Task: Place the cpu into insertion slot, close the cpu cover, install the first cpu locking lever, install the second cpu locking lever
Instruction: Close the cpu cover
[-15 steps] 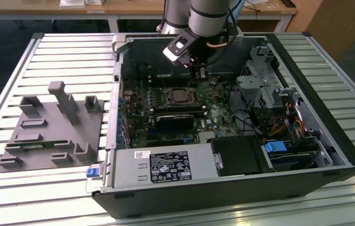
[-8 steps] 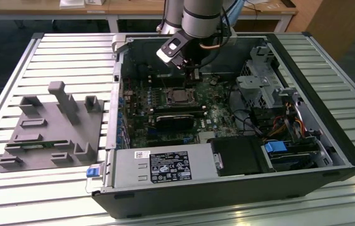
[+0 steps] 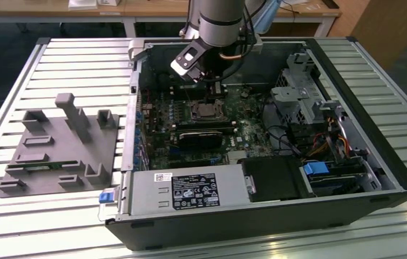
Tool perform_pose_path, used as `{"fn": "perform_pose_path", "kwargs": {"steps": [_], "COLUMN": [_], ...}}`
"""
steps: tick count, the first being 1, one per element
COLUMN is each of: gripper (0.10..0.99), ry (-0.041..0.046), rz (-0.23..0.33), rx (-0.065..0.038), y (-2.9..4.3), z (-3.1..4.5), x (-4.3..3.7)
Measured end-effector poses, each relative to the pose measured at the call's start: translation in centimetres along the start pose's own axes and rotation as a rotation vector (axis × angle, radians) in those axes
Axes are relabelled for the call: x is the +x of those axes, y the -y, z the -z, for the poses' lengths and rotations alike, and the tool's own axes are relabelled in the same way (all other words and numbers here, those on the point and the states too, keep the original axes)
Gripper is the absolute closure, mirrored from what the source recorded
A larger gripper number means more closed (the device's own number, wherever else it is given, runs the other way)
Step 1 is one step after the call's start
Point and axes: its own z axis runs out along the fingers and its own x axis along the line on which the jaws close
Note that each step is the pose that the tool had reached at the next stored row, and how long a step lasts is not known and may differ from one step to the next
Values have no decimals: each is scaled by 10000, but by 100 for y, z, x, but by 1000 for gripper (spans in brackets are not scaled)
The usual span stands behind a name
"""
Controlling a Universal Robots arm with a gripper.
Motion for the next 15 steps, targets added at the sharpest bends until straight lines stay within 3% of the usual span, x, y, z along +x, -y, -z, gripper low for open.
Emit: {"fn": "perform_pose_path", "kwargs": {"steps": [5,11,15], "gripper": [984,984,984], "ry": [2,2,4], "rz": [7,25,557], "rx": [-13,-18,-7], "y": [47,52,52], "z": [-51,-53,-54], "x": [0,0,0]}}
